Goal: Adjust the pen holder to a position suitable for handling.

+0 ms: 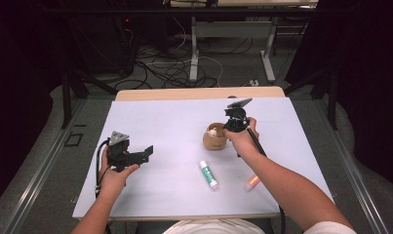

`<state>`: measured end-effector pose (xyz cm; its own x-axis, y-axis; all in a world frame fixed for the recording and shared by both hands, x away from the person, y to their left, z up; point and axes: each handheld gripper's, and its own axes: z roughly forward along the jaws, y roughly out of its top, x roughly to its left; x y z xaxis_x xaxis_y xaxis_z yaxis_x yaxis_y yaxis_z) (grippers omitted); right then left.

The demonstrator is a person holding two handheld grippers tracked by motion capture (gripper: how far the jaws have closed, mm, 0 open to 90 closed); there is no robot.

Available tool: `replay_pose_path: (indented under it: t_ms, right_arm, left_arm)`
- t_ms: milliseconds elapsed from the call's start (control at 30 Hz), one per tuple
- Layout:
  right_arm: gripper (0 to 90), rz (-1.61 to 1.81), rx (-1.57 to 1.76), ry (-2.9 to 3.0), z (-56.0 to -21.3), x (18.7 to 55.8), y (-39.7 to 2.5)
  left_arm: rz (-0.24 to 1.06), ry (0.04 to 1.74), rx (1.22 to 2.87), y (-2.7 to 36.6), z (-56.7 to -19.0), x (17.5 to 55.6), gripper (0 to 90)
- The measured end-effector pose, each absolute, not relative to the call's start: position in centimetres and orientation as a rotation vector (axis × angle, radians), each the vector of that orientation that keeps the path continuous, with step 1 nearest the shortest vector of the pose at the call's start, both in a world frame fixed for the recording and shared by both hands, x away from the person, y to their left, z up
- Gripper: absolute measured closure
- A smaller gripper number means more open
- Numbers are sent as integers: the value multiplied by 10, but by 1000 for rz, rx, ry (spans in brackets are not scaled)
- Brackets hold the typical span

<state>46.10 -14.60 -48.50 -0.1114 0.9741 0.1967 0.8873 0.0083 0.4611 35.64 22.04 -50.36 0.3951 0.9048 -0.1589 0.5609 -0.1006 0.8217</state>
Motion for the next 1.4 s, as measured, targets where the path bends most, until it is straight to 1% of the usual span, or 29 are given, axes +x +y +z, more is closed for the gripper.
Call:
replay_pose_path:
  t_ms: [233, 500, 933, 1000, 1100, 1400]
  right_arm:
    - [845, 706, 1973, 2087, -489, 453, -157]
    - [843, 671, 2001, 2079, -493, 453, -161]
    - [789, 718, 2041, 2041, -496, 452, -159]
    - [750, 780, 2059, 2037, -497, 452, -161]
    - [723, 812, 2078, 2043, -496, 453, -164]
    - [597, 902, 2058, 2072, -490, 450, -167]
  left_arm:
    - [498, 1279, 1790, 219, -504, 356, 8]
    - [499, 1279, 1796, 220, -504, 357, 8]
    - [497, 1276, 1807, 220, -504, 356, 8]
    - [497, 1277, 1810, 220, -504, 356, 8]
    - [497, 1279, 1810, 220, -504, 357, 8]
    - [500, 1279, 1816, 219, -505, 357, 8]
